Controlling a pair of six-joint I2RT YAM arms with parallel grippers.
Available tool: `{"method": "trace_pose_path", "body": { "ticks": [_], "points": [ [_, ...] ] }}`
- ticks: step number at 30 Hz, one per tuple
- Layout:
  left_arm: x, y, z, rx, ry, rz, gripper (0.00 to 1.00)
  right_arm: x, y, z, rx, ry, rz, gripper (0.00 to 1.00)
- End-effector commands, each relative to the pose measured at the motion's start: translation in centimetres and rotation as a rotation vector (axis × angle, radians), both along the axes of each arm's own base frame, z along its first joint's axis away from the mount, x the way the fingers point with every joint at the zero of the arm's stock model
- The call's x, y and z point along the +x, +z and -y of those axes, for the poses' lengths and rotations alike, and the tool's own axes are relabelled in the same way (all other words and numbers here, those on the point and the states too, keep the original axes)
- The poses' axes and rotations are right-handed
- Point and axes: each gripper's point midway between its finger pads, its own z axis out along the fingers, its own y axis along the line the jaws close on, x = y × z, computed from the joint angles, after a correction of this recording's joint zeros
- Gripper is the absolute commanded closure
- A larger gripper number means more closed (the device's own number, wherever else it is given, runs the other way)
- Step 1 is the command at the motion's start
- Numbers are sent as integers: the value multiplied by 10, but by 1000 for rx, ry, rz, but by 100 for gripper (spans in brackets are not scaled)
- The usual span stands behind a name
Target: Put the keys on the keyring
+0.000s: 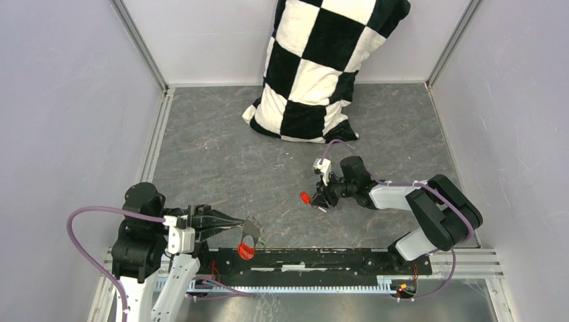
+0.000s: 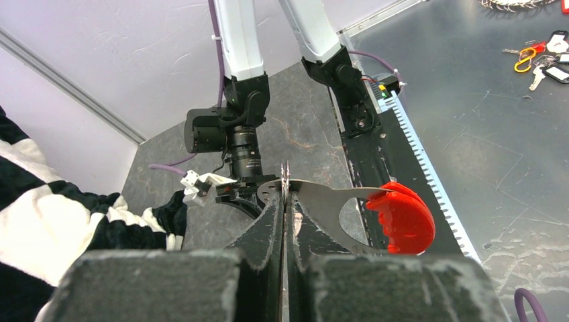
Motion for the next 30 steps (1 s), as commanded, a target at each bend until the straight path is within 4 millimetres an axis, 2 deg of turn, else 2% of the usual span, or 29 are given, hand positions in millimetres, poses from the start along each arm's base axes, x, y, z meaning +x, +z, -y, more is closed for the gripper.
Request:
{"method": "trace_pose_path", "body": {
  "ticks": [1, 8, 11, 16, 22, 25, 30],
  "points": [
    [-4, 6, 0, -7, -8, 45, 98, 7, 4, -7, 4, 17, 25, 71],
    [-3, 6, 0, -5, -1, 46, 98, 6, 11, -12, 22, 52, 14, 99],
    [-3, 6, 0, -5, -2, 44, 98, 8, 27, -16, 46, 55, 36, 99],
    [-2, 6, 0, -5, -4, 45, 98, 9, 68, -20, 110, 67, 152, 99],
    [-1, 2, 1, -6, -16, 27, 98, -7, 115, -32, 138, 112, 298, 99],
    [1, 1, 1, -6, -22, 17, 98, -23, 154, -45, 166, 147, 462, 99],
    [-2, 4, 2, -18, -74, -18, 98, -54, 256, -60, 310, 201, 789, 99]
  ]
}}
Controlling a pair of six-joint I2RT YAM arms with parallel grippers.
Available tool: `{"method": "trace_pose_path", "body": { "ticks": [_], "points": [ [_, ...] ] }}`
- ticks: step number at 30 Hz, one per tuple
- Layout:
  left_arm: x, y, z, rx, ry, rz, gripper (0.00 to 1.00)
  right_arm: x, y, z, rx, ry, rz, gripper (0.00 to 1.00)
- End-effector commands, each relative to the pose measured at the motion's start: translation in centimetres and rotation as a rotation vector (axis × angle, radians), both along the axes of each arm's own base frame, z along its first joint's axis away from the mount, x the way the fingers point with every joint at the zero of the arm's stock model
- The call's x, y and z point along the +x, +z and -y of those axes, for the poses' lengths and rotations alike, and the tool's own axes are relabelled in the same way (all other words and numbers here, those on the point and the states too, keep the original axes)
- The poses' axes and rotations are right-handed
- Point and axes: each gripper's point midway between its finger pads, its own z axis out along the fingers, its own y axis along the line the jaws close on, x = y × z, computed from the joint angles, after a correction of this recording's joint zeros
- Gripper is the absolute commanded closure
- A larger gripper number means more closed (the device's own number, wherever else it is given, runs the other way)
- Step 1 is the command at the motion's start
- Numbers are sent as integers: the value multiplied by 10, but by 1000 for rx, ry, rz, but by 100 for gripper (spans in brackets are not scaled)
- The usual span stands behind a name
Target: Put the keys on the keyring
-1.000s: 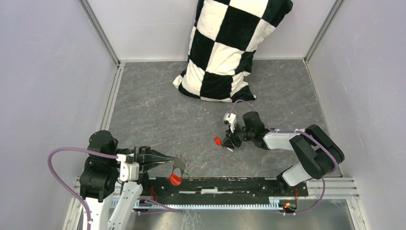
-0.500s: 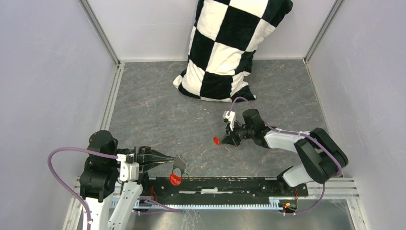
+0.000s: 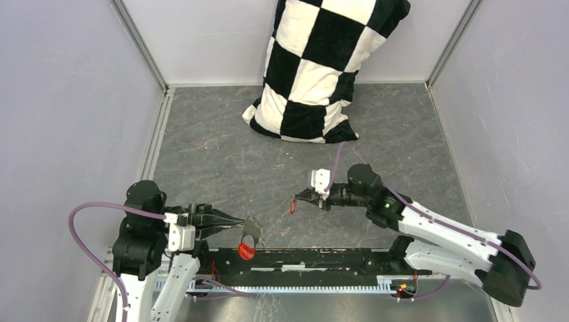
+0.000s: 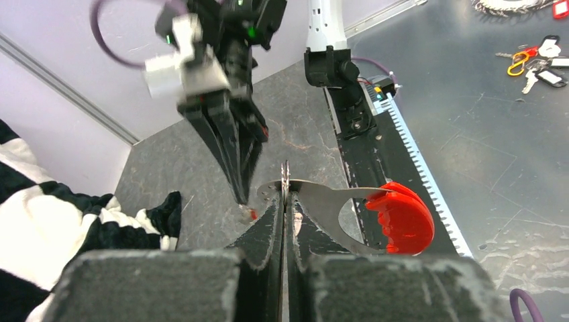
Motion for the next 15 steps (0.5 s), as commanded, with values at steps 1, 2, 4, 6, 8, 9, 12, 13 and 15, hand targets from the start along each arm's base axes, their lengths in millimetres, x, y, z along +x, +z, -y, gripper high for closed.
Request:
{"method": "trace_pose_path", "body": {
  "ticks": [1, 2, 4, 6, 8, 9, 12, 13, 15],
  "points": [
    [-4, 6, 2, -21, -76, -10, 98, -9, 111, -11, 170, 4, 333, 99],
    [-4, 8, 2, -22, -84, -17, 98, -15, 124, -14, 184, 24, 373, 99],
    [-5, 10, 2, -26, -97, -20, 98, -28, 148, -21, 206, 74, 437, 99],
    [-7, 13, 3, -29, -107, -20, 98, -44, 165, -31, 220, 134, 494, 99],
    [-8, 15, 2, -32, -115, -15, 98, -58, 178, -39, 227, 183, 549, 100],
    [-9, 16, 2, -33, -117, -13, 98, -63, 183, -43, 223, 202, 575, 100],
    [-13, 20, 2, -35, -124, -5, 98, -85, 193, -52, 206, 279, 628, 99],
    [-14, 20, 2, -35, -126, -5, 98, -91, 194, -55, 200, 300, 634, 99],
    [-15, 22, 2, -35, -126, -5, 98, -99, 197, -60, 188, 336, 650, 99]
  ]
}}
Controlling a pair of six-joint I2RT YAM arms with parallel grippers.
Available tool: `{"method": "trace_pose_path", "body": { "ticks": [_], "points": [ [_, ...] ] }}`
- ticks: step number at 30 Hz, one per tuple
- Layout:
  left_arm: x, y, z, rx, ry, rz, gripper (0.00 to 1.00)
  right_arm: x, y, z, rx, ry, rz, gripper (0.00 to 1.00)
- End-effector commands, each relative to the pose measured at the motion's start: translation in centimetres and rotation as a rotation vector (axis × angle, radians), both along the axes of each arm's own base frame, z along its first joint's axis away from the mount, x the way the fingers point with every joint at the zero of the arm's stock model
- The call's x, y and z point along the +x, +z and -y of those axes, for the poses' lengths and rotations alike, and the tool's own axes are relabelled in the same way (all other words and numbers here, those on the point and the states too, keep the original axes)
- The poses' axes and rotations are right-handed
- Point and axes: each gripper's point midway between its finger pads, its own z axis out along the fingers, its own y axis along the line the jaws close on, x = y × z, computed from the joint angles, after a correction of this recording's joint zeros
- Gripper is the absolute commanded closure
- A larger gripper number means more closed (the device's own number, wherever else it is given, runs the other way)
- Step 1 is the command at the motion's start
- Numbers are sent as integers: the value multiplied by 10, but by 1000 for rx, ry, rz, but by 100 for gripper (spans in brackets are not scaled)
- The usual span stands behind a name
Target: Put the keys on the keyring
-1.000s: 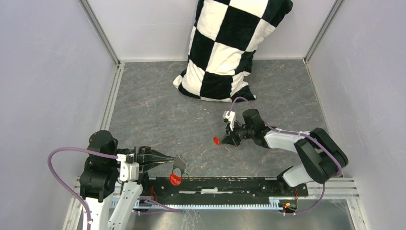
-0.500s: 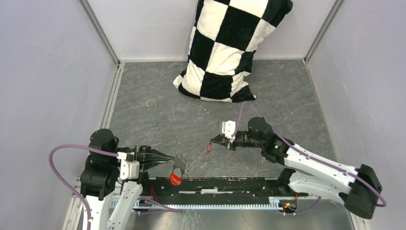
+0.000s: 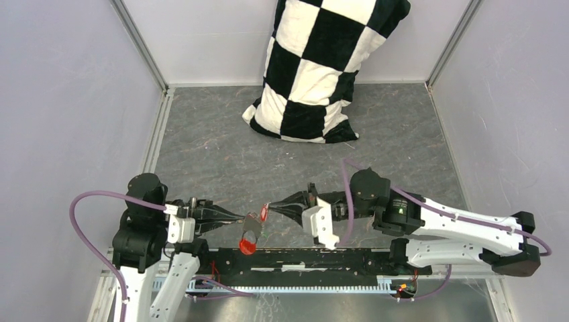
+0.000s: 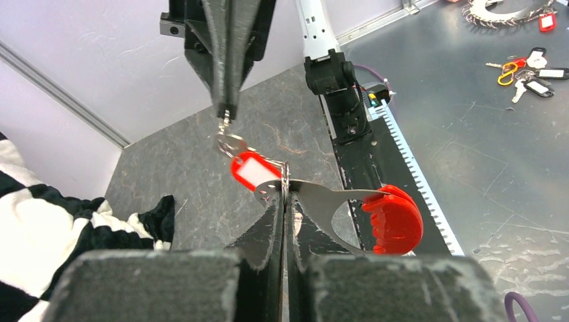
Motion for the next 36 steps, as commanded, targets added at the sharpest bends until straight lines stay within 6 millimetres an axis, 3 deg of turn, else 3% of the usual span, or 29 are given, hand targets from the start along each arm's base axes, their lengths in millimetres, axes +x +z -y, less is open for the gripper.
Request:
{"method": "trace_pose_path", "body": {
  "ticks": [1, 7, 15, 29, 36],
  "points": [
    [-22, 18, 0, -36, -100, 41, 98, -14, 7, -8, -54, 36, 112, 99],
    [-25, 19, -1, -37, -101, 50, 98, -31, 15, -18, -50, 72, 143, 99],
    [-18, 6, -1, -34, -48, 163, 98, -28, 21, -25, -107, 59, 214, 99],
    [24, -21, 2, 0, 23, 150, 98, -13, -9, -18, -331, 24, 312, 100],
    [31, -26, 6, 1, -15, 90, 98, -12, -5, -21, -340, 30, 349, 100]
  ]
}}
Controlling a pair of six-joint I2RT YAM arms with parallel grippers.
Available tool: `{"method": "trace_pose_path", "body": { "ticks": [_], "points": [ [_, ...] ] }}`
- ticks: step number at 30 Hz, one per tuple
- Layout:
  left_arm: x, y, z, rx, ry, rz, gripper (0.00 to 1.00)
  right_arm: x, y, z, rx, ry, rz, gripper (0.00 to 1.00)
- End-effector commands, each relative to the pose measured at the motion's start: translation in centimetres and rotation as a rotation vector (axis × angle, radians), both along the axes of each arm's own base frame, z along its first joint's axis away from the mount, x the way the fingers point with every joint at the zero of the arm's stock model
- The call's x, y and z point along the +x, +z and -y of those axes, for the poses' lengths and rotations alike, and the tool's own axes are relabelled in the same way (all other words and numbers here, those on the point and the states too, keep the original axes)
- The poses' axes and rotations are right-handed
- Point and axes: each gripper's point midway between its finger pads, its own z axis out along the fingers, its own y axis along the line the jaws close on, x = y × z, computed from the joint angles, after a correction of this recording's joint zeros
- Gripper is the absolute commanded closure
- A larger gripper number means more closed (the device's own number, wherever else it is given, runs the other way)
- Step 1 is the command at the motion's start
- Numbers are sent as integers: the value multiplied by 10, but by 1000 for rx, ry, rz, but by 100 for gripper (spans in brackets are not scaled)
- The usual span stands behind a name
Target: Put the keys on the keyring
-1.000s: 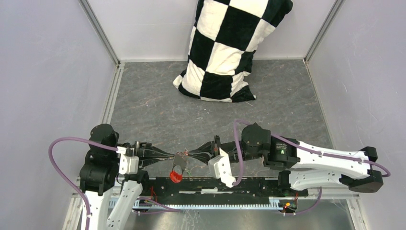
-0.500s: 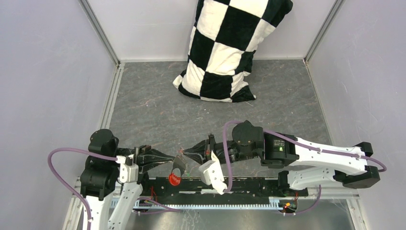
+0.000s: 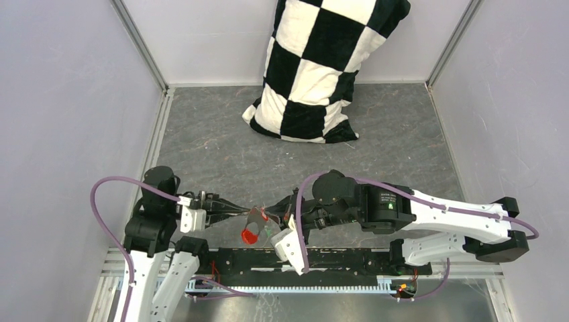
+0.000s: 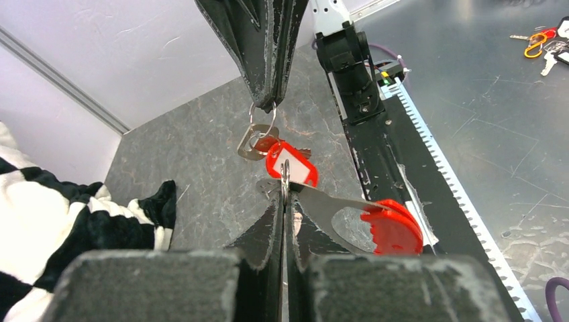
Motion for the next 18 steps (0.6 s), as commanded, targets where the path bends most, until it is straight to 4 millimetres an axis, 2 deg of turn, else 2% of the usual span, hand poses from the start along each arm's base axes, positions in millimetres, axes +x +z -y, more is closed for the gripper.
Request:
{"method": "trace_pose_path", "body": {
  "ticks": [1, 9, 18],
  "points": [
    [5, 3, 3, -13, -36, 55, 98, 1, 25, -4, 35, 17, 56, 100],
    [5, -2, 6, 2, -51, 36, 98, 1, 21, -19, -10, 50, 96, 100],
    [0, 0, 7, 5, -57, 25, 98, 3, 16, -20, -35, 54, 113, 100]
  ]
}}
